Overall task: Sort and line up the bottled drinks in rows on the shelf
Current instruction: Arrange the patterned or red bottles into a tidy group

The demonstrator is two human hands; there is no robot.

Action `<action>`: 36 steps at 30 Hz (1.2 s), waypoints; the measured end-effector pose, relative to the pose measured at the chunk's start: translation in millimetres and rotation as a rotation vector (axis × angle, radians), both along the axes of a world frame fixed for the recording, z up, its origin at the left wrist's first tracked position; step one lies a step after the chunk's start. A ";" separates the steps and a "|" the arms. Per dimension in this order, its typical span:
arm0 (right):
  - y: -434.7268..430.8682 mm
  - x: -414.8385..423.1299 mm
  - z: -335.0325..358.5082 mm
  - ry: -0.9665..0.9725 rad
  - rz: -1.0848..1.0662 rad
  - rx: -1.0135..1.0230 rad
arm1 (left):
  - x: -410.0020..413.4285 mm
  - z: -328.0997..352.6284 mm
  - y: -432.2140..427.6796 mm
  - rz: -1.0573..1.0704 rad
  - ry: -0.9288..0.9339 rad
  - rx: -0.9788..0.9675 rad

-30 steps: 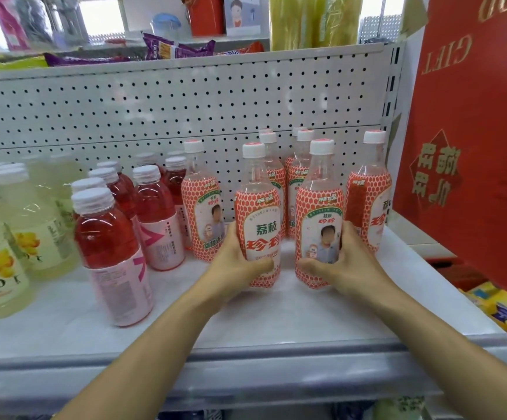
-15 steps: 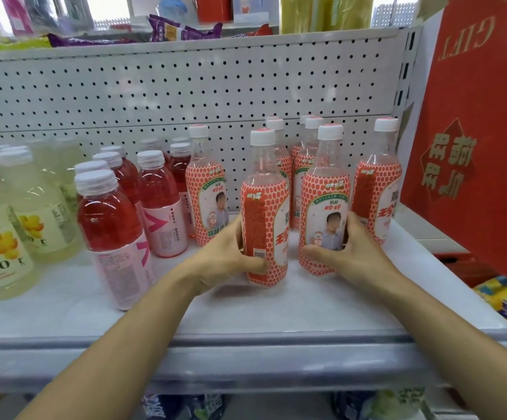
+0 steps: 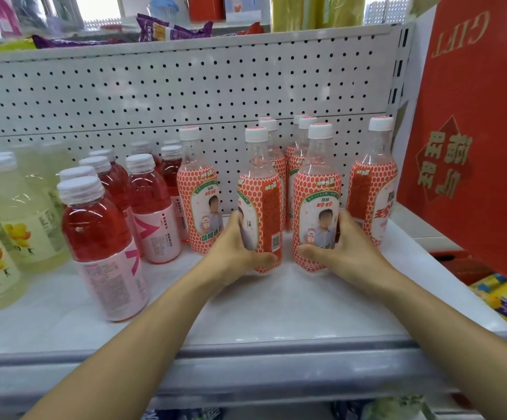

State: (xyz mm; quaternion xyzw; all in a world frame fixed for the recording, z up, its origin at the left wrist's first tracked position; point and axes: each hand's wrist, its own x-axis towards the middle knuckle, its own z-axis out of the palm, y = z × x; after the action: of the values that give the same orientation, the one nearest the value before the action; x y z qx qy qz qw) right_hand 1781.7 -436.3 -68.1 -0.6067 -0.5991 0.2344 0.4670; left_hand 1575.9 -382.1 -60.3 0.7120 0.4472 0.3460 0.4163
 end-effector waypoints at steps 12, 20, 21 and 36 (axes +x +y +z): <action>10.8 4.7 -0.6 0.007 0.008 -0.044 | -10.6 21.2 18.6 -0.215 -0.058 -0.031; 24.5 3.7 -0.3 -0.048 -0.023 -0.035 | 19.3 8.9 17.9 0.058 -0.052 0.186; 24.5 3.6 0.3 -0.049 -0.035 -0.035 | 21.1 5.8 20.4 0.073 -0.034 0.203; 10.9 -2.5 0.6 -0.092 -0.062 0.043 | 23.8 -6.0 18.0 0.128 0.030 0.289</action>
State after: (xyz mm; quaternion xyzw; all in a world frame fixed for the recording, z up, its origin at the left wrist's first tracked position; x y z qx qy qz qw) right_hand 1779.2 -425.4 -67.5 -0.6250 -0.6056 0.1787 0.4590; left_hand 1599.7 -364.2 -66.3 0.7399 0.4433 0.4217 0.2797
